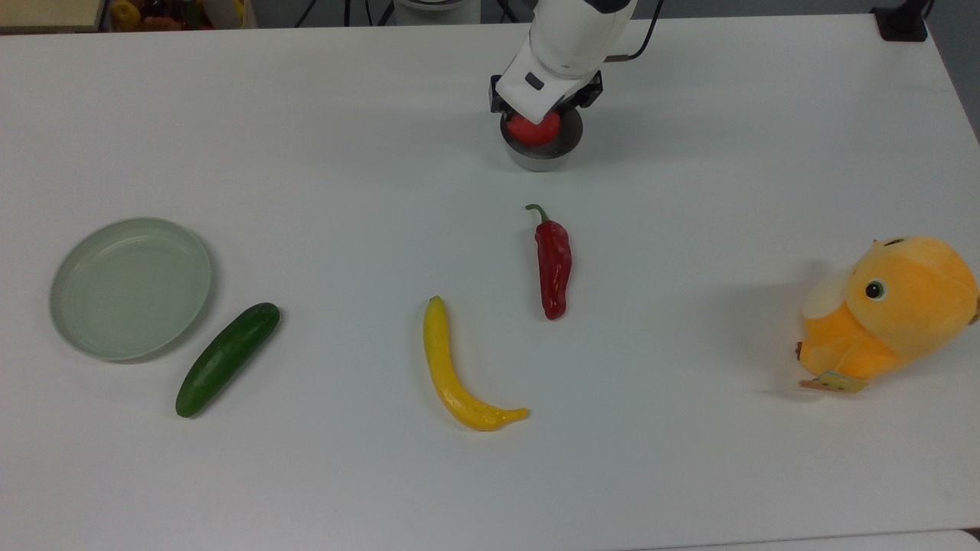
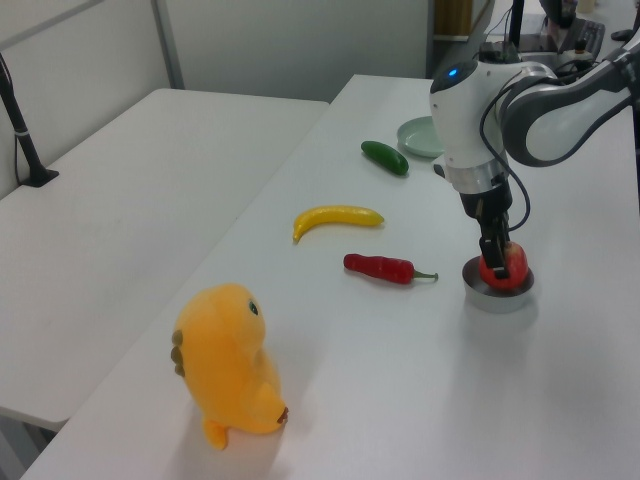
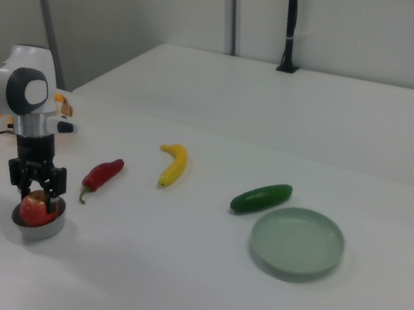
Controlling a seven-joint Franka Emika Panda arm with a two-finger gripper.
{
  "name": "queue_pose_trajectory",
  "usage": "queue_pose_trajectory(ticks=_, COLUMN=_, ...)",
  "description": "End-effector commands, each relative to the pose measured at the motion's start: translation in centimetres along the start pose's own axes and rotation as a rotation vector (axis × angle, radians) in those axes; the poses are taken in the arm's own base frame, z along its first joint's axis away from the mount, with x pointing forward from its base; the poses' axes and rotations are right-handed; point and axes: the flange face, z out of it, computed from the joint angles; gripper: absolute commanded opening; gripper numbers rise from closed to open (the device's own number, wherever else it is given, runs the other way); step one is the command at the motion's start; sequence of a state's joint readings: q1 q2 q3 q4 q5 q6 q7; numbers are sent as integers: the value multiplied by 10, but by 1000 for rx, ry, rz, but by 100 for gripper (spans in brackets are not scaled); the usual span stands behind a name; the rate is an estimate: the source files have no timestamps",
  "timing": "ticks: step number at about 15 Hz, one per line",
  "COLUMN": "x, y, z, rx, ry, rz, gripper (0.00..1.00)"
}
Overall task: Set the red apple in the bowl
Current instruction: 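Carry the apple over the grey metal bowl and lower it in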
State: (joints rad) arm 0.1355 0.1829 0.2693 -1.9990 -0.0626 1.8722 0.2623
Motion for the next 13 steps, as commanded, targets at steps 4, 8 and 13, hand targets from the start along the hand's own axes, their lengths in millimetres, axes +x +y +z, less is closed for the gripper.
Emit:
queue_pose_trajectory(ticks=4, x=-2, y=-1, z=-1, rx=-13, ry=14, rz=17, gripper=96)
queue_pose_trajectory(ticks=8, x=-2, y=3, z=-8, rx=-11, ry=21, rz=26, gripper=100)
queue_pose_trajectory(ticks=13, x=-10, y=10, z=-38, rx=-10, ry=71, rz=36, gripper=100)
